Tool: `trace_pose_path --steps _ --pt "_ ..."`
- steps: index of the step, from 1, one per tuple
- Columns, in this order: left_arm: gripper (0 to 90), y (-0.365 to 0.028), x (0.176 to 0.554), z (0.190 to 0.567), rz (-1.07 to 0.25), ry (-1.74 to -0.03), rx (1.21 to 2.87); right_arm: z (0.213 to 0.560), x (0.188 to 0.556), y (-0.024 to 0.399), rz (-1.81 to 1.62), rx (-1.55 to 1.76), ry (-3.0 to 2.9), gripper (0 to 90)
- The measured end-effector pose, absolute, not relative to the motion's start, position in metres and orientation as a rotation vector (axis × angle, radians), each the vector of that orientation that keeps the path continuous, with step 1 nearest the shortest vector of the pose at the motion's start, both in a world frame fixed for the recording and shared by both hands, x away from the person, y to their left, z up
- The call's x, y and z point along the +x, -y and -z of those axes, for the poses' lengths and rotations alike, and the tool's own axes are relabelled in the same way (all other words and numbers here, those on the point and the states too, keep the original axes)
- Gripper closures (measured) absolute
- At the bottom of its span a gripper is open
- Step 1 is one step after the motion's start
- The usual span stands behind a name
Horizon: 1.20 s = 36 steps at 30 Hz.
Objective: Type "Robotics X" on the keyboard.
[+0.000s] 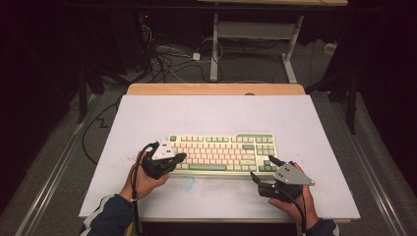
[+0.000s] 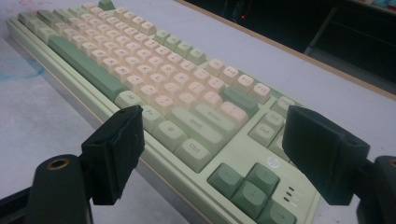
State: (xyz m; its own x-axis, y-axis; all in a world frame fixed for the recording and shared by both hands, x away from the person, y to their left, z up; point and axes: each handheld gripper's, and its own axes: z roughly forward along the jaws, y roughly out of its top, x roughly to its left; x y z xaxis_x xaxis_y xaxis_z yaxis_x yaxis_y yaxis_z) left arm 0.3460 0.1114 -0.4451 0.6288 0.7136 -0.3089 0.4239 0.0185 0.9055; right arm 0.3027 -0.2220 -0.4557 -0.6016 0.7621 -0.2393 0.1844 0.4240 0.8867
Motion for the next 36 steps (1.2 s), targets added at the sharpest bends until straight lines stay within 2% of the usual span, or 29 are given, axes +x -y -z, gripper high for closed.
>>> trace_pose_path --steps 16,36 --pt "87.3 -0.059 0.361 0.454 -0.248 -0.928 1.676 0.457 0.305 0.222 -1.156 0.79 -2.058 21.9" --pt "87.3 -0.045 0.364 0.469 -0.266 -0.924 1.737 0.461 0.307 0.22 -1.136 0.781 -2.086 21.9"
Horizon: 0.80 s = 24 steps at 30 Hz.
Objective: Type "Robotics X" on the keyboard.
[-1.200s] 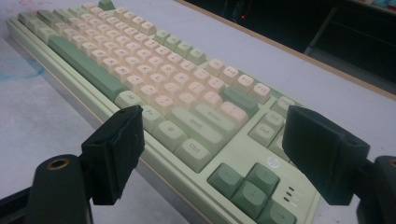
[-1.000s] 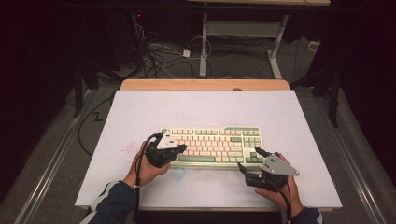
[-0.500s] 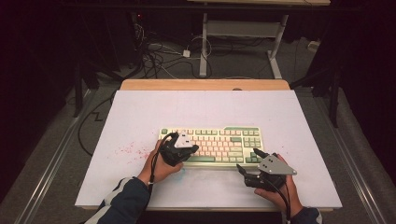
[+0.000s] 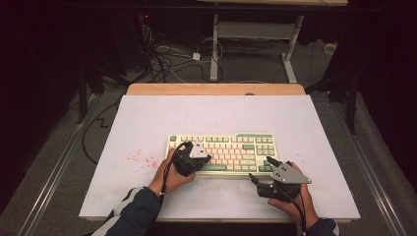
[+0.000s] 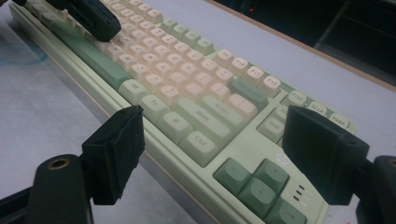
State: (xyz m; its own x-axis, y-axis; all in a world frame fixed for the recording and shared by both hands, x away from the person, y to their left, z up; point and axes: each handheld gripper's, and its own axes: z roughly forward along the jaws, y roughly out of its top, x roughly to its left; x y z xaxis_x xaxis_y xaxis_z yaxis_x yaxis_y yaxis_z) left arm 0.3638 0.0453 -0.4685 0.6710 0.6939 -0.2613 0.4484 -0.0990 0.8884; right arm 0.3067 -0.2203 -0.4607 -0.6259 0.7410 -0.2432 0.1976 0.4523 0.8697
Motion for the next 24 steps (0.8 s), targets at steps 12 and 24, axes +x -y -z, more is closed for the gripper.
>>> trace_pose_path --steps 12,24 --pt "87.2 -0.046 0.362 0.465 -0.295 -0.9 1.722 0.462 0.307 0.219 -1.127 0.778 -2.097 21.9" --pt "74.7 -0.063 0.361 0.449 -0.352 -0.889 1.615 0.462 0.306 0.219 -1.128 0.777 -2.1 22.0"
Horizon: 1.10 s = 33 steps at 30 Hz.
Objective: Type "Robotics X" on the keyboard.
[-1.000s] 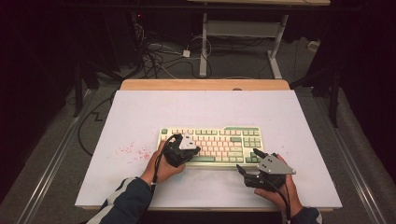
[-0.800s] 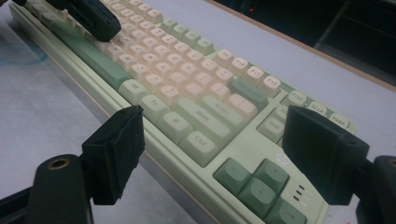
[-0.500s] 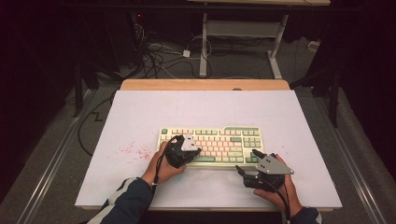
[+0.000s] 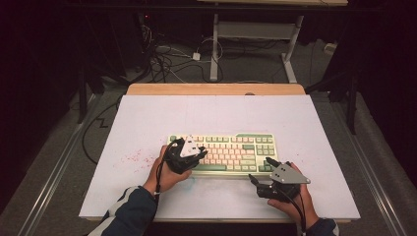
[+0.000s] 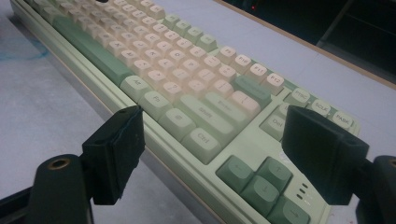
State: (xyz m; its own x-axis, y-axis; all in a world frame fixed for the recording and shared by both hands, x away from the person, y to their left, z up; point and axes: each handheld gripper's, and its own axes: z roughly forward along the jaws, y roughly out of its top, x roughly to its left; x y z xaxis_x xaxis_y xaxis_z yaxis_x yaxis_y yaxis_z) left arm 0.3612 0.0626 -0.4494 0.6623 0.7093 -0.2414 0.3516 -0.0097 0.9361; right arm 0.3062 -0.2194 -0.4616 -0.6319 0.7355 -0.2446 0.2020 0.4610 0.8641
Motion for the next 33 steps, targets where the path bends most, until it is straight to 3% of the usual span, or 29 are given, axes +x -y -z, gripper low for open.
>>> trace_pose_path --steps 17,21,33 --pt "25.8 -0.079 0.352 0.445 -0.46 -0.843 1.545 0.462 0.307 0.22 -1.126 0.787 -2.106 22.0" --pt "21.1 -0.082 0.349 0.445 -0.468 -0.825 1.541 0.462 0.307 0.22 -1.127 0.787 -2.105 22.0" --pt "19.3 -0.1 0.339 0.448 -0.518 -0.791 1.551 0.46 0.307 0.222 -1.136 0.789 -2.1 22.0"
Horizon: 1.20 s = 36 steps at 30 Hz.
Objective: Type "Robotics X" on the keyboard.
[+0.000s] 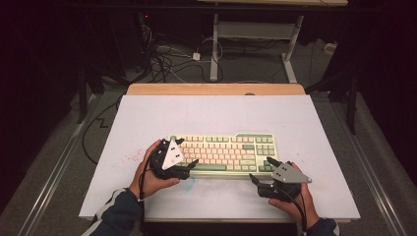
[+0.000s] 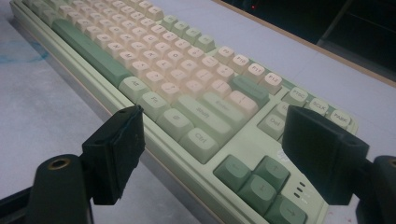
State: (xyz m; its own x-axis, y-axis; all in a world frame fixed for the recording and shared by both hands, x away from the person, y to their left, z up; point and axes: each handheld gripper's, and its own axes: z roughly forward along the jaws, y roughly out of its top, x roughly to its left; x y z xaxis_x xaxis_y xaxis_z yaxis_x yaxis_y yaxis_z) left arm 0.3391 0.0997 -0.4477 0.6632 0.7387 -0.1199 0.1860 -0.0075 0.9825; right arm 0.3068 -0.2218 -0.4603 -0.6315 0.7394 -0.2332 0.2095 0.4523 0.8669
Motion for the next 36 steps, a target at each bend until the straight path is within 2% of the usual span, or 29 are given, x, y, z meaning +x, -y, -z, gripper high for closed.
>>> trace_pose_path --steps 13,21,23,27,29,36 --pt "19.3 -0.131 0.327 0.457 -0.572 -0.81 1.538 0.458 0.308 0.223 -1.144 0.794 -2.098 22.7" --pt "19.3 -0.146 0.325 0.462 -0.597 -0.834 1.538 0.454 0.31 0.228 -1.219 0.785 -2.125 26.2" --pt "19.3 -0.149 0.324 0.464 -0.601 -0.845 1.537 0.451 0.311 0.228 -1.239 0.785 -2.134 28.9" --pt "19.3 -0.155 0.322 0.469 -0.609 -0.866 1.544 0.446 0.315 0.227 -1.235 0.786 -2.147 39.8" --pt "19.3 -0.158 0.32 0.472 -0.603 -0.878 1.549 0.444 0.317 0.225 -1.236 0.79 -2.162 48.5" --pt "19.3 -0.164 0.314 0.477 -0.603 -0.902 1.556 0.437 0.327 0.216 -1.244 0.777 -2.192 68.7"
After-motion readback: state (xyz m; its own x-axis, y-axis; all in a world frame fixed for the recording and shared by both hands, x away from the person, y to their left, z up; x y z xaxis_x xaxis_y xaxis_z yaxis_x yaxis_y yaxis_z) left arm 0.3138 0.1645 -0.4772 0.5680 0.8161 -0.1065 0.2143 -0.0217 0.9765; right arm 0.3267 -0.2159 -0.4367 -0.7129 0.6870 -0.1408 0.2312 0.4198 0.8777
